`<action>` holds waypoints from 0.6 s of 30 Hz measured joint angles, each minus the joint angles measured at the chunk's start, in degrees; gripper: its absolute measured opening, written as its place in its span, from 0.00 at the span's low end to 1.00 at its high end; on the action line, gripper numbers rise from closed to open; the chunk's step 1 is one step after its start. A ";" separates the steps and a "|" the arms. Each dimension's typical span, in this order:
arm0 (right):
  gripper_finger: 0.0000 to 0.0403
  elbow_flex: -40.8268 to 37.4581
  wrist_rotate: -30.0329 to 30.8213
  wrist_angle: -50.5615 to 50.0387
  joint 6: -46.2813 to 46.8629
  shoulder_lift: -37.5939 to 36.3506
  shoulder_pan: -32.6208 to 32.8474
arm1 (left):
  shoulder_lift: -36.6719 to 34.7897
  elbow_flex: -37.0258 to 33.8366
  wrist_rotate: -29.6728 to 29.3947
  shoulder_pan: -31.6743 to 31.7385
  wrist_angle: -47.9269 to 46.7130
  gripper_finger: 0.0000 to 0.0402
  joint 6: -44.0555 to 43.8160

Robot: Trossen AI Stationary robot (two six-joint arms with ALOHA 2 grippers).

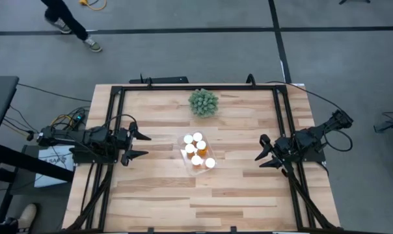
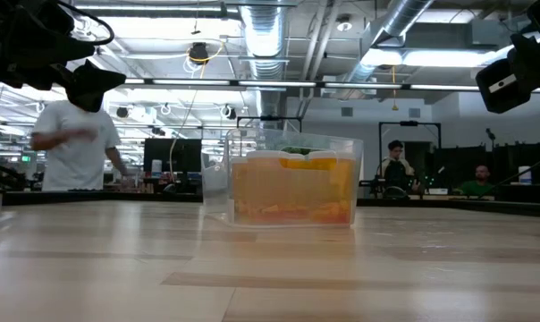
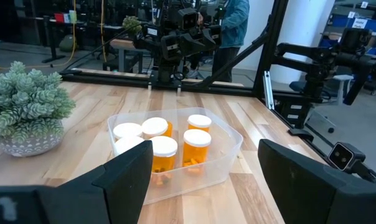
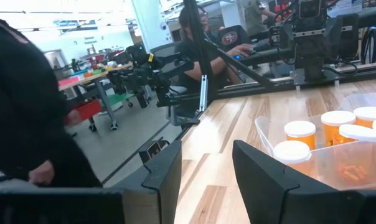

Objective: Pick and place pill bottles into a basket
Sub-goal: Return to Home Position

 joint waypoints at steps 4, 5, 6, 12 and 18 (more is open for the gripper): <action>0.34 0.02 0.00 -0.02 -0.01 0.00 -0.02 | 0.00 -0.01 0.00 0.00 0.01 0.70 -0.25; 0.34 0.00 0.00 0.00 0.01 -0.01 0.00 | 0.00 0.00 0.00 0.00 0.01 0.70 -0.05; 0.34 0.00 0.00 -0.01 -0.01 0.00 0.00 | 0.00 -0.02 0.00 0.00 0.00 0.70 0.07; 0.34 0.00 0.00 0.00 -0.01 0.00 0.00 | 0.00 0.00 0.02 0.01 0.00 0.70 -0.14; 0.34 0.01 0.00 -0.02 0.01 -0.01 -0.02 | 0.00 -0.02 0.00 0.02 0.00 0.70 -0.01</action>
